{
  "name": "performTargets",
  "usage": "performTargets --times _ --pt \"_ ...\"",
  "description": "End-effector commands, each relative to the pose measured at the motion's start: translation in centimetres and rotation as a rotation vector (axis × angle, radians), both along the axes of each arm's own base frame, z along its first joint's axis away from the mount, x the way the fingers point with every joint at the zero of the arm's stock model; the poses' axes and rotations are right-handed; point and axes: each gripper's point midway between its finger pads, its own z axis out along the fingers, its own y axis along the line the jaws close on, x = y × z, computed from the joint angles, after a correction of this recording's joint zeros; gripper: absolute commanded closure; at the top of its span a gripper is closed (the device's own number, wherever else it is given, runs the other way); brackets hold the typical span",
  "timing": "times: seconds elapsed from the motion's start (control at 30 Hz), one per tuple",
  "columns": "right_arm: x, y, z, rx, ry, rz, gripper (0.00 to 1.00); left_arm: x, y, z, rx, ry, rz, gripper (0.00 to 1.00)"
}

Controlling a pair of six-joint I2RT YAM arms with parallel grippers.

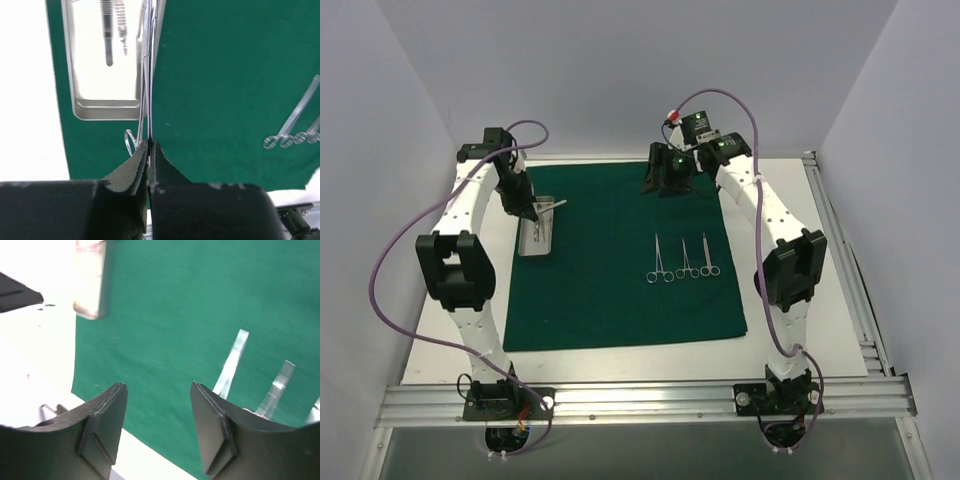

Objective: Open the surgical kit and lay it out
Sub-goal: Pick up the medical item from the container, then place the medical item in the surgical kit.

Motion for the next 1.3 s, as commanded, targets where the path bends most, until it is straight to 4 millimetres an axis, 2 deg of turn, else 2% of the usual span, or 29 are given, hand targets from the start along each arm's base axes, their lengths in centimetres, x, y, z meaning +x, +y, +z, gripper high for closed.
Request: performTargets --times 0.0,0.03,0.07,0.13,0.17,0.23,0.27,0.3,0.37,0.4,0.47,0.6,0.7,0.93,1.0,1.03,1.07,1.13,1.2,1.23,1.27 --pt "-0.5 4.0 2.8 0.141 -0.041 0.12 0.45 0.1 -2.2 4.9 -0.092 -0.18 -0.086 0.98" --pt "-0.6 5.3 4.1 0.194 -0.065 0.154 0.4 -0.1 -3.3 5.2 -0.147 -0.2 -0.111 0.98" --pt "-0.7 6.0 4.8 0.229 -0.065 0.163 0.38 -0.5 -4.1 6.6 -0.186 -0.242 -0.135 0.98" --pt "-1.3 7.8 6.3 0.315 -0.084 0.223 0.35 -0.8 -6.6 8.3 -0.296 -0.307 -0.184 0.98" --pt "-1.5 8.3 6.3 0.337 -0.075 0.235 0.34 -1.8 -7.6 9.0 -0.343 -0.329 -0.205 0.98" --pt "-2.0 9.6 7.6 0.4 -0.092 0.269 0.34 -2.1 -10.0 11.0 -0.437 -0.402 -0.236 0.98" --pt "-2.6 10.3 7.5 0.409 -0.087 0.283 0.35 -3.3 -11.2 12.1 -0.489 -0.425 -0.264 0.98" --pt "-2.8 10.5 7.8 0.42 -0.087 0.283 0.35 -3.4 -12.5 13.0 -0.526 -0.456 -0.276 0.98" --pt "-2.9 11.1 8.5 0.453 -0.104 0.284 0.36 -4.6 -13.8 14.4 -0.58 -0.483 -0.3 0.98" --pt "-3.1 11.2 8.2 0.464 -0.091 0.277 0.37 -5.2 -14.4 14.0 -0.619 -0.453 -0.281 0.98" --pt "-3.7 12.0 9.1 0.492 -0.106 0.284 0.37 -5.8 -15.6 15.3 -0.684 -0.482 -0.291 0.98" --pt "-4.5 12.8 8.2 0.472 -0.095 0.264 0.38 -6.6 -16.8 16.0 -0.748 -0.503 -0.303 0.98" --pt "-4.7 12.7 8.3 0.475 -0.104 0.251 0.4 -7.1 -17.0 16.4 -0.759 -0.503 -0.315 0.98" --pt "-6.0 13.9 7.6 0.481 -0.08 0.282 0.52 -7.7 -17.3 16.5 -0.784 -0.506 -0.322 0.98" --pt "-6.2 14.2 7.5 0.479 -0.077 0.285 0.6 -7.7 -17.3 16.4 -0.78 -0.497 -0.325 0.98" --pt "-6.2 14.2 7.3 0.469 -0.071 0.282 0.76 -7.7 -17.3 16.2 -0.774 -0.492 -0.322 0.98" --pt "-6.1 14.3 7.1 0.462 -0.065 0.277 0.85 -7.5 -17.1 16.3 -0.764 -0.497 -0.314 0.98" --pt "-6.1 14.0 6.0 0.418 -0.029 0.264 1.0 -7.5 -16.9 16.1 -0.743 -0.49 -0.304 0.69" --pt "-5.8 13.6 4.8 0.348 -0.007 0.22 1.0 -7.3 -16.1 15.6 -0.689 -0.49 -0.285 0.49" --pt "-5.5 13.4 4.4 0.32 -0.01 0.207 1.0 -7.1 -15.5 15.4 -0.666 -0.49 -0.269 0.35" --pt "-4.9 12.9 3.5 0.272 -0.014 0.165 1.0 -7.0 -14.8 15.0 -0.637 -0.487 -0.252 0.31"
